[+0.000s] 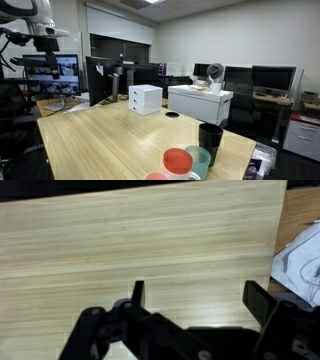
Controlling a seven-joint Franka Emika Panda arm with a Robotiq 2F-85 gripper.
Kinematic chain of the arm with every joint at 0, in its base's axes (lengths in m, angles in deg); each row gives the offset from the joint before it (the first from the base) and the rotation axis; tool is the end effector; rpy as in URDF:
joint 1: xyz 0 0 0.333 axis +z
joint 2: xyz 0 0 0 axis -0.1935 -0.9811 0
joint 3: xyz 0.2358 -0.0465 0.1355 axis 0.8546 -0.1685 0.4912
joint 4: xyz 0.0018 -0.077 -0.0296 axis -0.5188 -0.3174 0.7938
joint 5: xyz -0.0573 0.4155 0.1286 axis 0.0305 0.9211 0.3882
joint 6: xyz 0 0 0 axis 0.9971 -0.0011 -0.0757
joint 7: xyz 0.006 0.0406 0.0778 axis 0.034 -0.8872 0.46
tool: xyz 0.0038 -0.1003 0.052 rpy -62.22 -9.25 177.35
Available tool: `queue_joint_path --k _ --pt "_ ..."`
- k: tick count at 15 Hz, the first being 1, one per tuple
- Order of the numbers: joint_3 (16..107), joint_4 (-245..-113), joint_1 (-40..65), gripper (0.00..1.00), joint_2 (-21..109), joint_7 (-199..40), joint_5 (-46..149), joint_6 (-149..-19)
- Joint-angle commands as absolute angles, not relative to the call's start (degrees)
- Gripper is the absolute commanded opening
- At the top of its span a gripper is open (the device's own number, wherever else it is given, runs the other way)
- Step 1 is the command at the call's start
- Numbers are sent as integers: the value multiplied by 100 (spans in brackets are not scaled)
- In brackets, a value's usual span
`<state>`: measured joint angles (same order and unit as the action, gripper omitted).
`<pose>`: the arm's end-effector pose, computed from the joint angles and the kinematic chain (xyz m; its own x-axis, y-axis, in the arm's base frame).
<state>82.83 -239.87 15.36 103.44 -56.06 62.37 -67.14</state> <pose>0.3840 0.1407 0.4041 0.9621 -0.2395 0.1303 -0.2439 -0.9696 0.0186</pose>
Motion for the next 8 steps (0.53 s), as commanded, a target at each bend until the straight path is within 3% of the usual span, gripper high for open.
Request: queue_joint_path --k 1,8 --pt "7915 -24057 1207 100 10098 -6023 5845 -7234" --pt "6731 -23723 506 100 9067 -6912 5501 -7903"
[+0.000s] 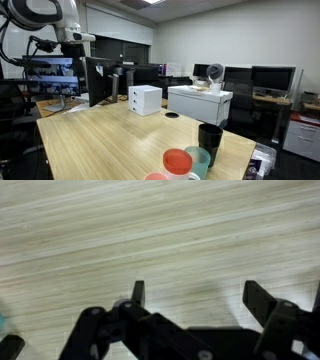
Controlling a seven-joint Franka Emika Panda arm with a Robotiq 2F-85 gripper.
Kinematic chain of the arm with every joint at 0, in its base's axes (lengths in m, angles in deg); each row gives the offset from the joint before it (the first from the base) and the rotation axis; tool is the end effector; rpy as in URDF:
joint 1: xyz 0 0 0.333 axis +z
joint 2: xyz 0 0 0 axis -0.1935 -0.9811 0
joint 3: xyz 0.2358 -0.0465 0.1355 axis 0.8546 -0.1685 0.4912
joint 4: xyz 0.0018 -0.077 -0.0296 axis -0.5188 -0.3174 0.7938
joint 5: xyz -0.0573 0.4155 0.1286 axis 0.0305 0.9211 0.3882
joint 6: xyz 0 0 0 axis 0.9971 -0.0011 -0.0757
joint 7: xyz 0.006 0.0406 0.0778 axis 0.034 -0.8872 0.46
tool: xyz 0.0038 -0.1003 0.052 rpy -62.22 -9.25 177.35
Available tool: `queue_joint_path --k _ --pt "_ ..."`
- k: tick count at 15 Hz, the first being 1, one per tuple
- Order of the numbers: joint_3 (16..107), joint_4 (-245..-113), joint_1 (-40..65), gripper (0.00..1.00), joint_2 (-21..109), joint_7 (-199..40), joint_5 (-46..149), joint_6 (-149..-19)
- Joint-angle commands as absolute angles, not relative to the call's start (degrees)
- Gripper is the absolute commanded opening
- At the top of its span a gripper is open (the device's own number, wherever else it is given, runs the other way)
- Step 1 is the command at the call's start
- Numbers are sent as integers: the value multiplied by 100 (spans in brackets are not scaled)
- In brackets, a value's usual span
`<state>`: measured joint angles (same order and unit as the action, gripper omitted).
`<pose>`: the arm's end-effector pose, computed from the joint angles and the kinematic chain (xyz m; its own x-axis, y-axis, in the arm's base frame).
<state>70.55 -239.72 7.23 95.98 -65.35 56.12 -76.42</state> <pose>0.4316 0.0035 0.3786 0.9301 -0.3329 0.1551 -0.3333 -0.9425 -0.0239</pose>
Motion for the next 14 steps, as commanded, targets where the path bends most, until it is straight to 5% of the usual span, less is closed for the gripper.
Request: queue_joint_path --k 1,14 --pt "6606 -23655 436 100 8928 -6998 5499 -7965" --pt "5555 -22343 184 100 7242 -8596 5509 -7994"
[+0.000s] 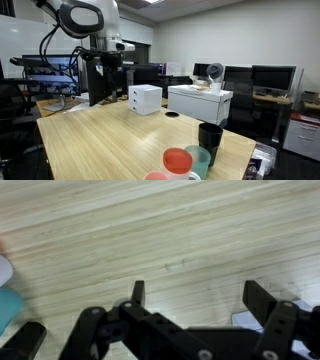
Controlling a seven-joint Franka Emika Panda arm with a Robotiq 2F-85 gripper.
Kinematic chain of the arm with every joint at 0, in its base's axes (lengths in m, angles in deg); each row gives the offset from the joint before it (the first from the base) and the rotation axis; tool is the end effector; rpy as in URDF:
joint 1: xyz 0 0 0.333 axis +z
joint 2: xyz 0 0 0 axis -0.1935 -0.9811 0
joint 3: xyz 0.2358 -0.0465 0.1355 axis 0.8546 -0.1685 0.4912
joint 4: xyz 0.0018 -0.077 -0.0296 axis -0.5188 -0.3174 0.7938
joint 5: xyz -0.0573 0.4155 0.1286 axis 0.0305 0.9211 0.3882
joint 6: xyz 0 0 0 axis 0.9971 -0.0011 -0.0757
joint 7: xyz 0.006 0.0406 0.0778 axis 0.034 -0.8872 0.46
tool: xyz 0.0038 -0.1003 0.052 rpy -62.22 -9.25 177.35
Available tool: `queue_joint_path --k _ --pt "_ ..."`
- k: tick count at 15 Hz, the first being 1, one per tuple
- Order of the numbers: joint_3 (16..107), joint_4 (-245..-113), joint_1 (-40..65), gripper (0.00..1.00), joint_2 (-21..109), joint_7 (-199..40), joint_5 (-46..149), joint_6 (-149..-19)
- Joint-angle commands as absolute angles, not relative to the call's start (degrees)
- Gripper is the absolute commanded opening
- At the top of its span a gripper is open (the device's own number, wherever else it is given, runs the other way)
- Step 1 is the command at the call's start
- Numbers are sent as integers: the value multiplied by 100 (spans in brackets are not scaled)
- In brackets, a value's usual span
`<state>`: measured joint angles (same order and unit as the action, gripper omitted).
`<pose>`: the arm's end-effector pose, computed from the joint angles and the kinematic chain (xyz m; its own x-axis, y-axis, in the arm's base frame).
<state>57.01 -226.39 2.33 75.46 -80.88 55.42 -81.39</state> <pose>0.4870 -0.1507 0.3376 0.9246 -0.3644 0.1109 -0.3604 -0.9312 -0.0552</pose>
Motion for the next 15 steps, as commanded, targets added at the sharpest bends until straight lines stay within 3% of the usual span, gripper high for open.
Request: queue_joint_path --k 1,15 --pt "5492 -22270 171 100 7138 -8762 5485 -7994" --pt "5486 -22314 184 100 7078 -8645 5456 -8126"
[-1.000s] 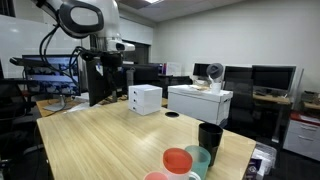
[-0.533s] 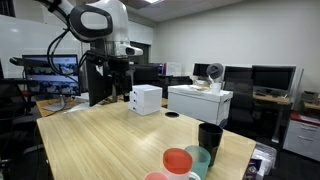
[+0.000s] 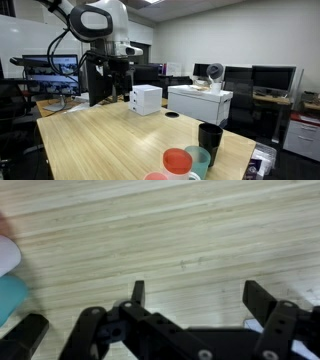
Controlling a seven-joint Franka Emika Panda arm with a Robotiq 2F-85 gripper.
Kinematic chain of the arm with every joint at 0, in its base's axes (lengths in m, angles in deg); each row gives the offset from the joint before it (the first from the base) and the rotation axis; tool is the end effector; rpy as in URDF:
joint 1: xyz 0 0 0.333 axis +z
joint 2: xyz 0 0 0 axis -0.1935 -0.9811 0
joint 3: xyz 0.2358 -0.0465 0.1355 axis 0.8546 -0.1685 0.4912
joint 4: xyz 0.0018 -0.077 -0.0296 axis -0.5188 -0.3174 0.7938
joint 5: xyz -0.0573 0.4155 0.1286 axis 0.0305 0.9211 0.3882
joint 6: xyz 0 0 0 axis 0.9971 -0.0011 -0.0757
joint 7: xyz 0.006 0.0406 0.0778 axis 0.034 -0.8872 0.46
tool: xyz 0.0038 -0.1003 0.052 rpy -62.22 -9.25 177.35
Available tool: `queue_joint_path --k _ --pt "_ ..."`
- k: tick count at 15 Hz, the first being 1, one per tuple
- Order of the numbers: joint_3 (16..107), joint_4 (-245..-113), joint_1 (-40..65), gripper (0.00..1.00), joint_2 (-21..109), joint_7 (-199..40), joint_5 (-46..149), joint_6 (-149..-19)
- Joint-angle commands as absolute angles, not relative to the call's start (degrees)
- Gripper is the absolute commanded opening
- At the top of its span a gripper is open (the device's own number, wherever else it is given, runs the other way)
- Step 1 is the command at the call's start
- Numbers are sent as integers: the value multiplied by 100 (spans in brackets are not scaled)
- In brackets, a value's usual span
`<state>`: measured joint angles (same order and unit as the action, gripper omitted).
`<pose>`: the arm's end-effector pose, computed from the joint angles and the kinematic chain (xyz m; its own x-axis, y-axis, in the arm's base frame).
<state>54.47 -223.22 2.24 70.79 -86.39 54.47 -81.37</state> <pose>0.4941 -0.1791 0.3226 0.9473 -0.3078 0.0887 -0.3066 -0.9514 -0.0275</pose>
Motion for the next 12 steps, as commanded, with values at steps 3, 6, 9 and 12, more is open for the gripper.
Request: queue_joint_path --k 3,6,9,12 --pt "5459 -22270 188 100 7026 -8769 5477 -8073" --pt "5363 -21979 141 100 6742 -8914 5506 -8048" --pt "5182 -21376 27 100 6172 -8981 5525 -7945" --pt "5015 -20521 -178 100 5442 -9420 5354 -7482"
